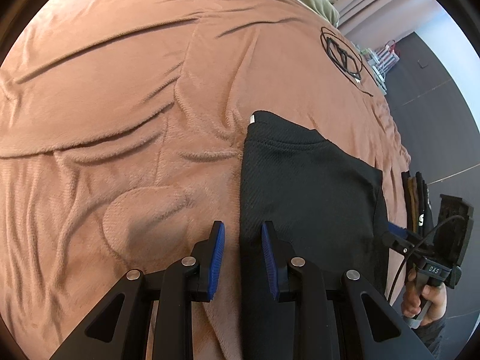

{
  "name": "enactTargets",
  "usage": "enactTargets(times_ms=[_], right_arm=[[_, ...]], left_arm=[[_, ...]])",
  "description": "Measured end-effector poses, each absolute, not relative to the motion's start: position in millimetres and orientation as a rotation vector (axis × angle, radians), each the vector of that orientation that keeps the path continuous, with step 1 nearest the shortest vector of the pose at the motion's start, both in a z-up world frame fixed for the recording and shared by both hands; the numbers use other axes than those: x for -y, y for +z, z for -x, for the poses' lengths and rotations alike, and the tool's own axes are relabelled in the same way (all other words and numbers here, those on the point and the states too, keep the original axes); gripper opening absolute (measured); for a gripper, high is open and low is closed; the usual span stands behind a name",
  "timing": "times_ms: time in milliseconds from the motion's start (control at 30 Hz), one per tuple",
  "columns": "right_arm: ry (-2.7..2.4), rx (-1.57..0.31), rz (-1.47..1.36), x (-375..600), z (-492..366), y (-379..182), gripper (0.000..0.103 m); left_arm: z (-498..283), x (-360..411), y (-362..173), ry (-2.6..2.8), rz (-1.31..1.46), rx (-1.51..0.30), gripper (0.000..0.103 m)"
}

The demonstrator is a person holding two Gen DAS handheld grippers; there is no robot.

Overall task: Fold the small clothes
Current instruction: 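Close both tools on the edges of the folded shirt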

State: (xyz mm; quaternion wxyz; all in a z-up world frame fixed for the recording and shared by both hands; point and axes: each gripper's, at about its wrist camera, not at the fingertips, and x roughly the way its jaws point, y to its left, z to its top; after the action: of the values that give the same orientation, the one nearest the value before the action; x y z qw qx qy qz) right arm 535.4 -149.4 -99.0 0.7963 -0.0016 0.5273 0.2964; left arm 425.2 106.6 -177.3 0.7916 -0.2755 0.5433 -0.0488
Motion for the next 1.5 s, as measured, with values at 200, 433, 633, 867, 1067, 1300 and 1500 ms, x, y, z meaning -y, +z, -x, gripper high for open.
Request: enactTargets(times_ms=[200, 433, 633, 867, 1067, 1300, 1500], right_arm=[[0.733, -1.172, -0.125, 173.5, -549.2, -106.5, 0.068], [0.787, -1.191, -0.265, 201.5, -566.5, -117.2, 0.06], [0.819, -1.195, -0.338, 222.7, -571.6, -123.5, 0.06], [0.851, -1.184, -0.369, 243.1, -576.3, -125.9, 0.06], [0.94, -1.204, -0.394, 234.2, -581.1, -134.9, 0.06], [0.978, -1.2, -0.352, 214.2, -596.8, -137.1, 0.06], [0.973, -1.195, -0.328, 201.5, -605.5, -139.2, 0.04]], left_arm=[[-433.6, -106.4, -182.4, -0.118, 0.617, -1.171, 0.027], [-443.7, -105.4, -183.5, -0.132, 0.627, -1.168, 0.027], [-448.7, -111.8, -184.8, -0.148, 0.64, -1.168, 0.027], [-455.6, -111.5, -185.2, -0.157, 0.65, -1.166, 0.027], [-463.3, -111.7, -187.8, -0.171, 0.664, -1.164, 0.027], [-473.7, -108.2, -189.1, -0.177, 0.662, -1.158, 0.027], [-476.8, -113.2, -192.0, -0.184, 0.689, -1.141, 0.026]])
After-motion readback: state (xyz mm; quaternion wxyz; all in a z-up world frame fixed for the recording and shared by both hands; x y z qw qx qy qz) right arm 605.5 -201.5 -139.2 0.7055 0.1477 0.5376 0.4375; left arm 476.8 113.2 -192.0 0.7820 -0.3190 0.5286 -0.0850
